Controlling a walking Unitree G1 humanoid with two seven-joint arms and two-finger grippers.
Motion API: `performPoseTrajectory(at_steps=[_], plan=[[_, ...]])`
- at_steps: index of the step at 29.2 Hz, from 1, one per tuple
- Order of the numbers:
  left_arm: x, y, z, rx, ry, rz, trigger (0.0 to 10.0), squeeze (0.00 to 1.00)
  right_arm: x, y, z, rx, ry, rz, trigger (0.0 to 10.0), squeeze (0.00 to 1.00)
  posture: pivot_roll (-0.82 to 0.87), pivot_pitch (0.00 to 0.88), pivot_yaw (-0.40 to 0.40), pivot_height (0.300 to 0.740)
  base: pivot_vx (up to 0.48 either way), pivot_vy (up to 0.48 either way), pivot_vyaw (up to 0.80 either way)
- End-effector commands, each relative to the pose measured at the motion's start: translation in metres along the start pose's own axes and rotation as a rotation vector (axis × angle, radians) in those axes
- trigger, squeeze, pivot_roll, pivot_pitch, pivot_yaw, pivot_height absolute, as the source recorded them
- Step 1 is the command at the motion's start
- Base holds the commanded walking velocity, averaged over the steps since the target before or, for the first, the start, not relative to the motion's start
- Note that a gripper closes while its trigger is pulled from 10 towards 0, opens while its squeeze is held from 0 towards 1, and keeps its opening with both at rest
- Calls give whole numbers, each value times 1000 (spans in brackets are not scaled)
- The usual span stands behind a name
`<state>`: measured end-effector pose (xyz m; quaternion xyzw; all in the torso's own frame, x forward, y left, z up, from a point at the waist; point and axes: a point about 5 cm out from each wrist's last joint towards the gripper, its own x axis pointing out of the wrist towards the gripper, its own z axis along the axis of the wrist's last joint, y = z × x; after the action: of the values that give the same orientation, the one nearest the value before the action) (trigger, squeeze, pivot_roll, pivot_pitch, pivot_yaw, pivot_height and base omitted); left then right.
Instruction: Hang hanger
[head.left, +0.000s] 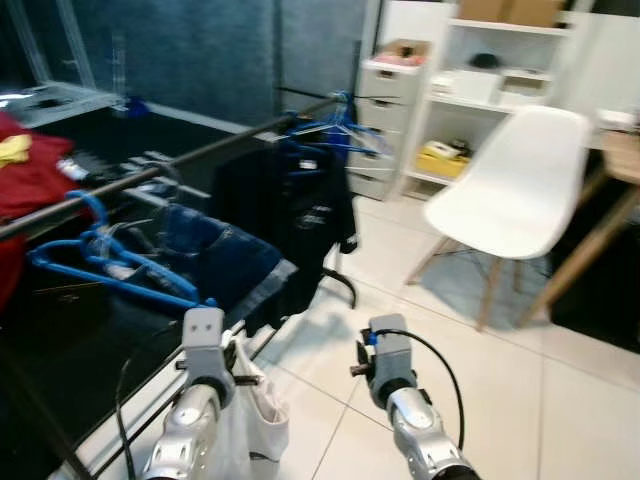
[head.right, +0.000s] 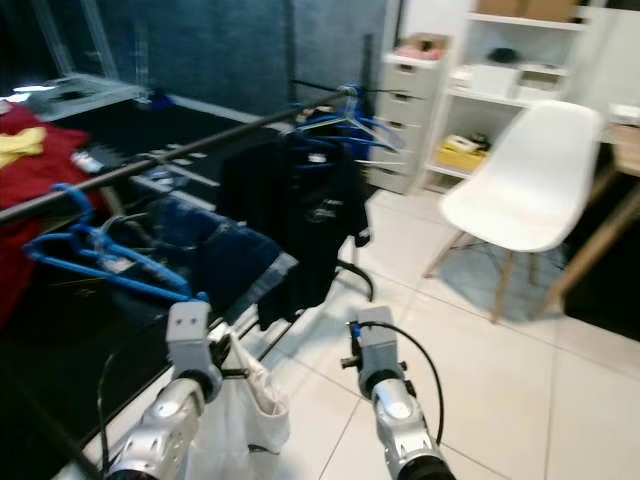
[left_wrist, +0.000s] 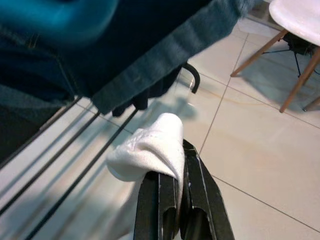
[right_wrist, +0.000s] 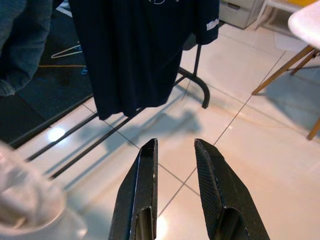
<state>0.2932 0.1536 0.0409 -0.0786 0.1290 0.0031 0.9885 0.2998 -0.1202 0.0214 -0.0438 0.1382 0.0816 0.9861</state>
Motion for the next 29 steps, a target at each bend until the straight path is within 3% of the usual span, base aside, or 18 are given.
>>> performPoseTrajectory(at_steps=[1,2,10,15,26,29], plan=[[3,0,7,33,-17,-20,10000,0,-1,-3,2,1,-20,-19,10000,0,-33,0,36,740,0,0,-800],[5,1,11,84,-40,-26,10000,0,-2,-4,3,7,-29,-24,10000,0,-33,0,36,740,0,0,-800],[8,2,20,154,-110,31,10000,0,-5,-8,-3,1,-22,-46,10000,0,-25,0,43,740,0,0,-800],[7,3,25,154,-136,-1,10000,0,-6,-18,-5,-14,-20,-88,10000,0,-33,0,62,740,0,0,-800],[12,5,26,160,-133,30,10000,0,-6,-13,-6,-36,-22,-68,10000,0,-28,0,43,740,0,0,-800],[13,3,30,148,-151,49,10000,0,-5,-14,-5,-43,-16,-58,10000,0,4,0,2,740,0,0,-800]])
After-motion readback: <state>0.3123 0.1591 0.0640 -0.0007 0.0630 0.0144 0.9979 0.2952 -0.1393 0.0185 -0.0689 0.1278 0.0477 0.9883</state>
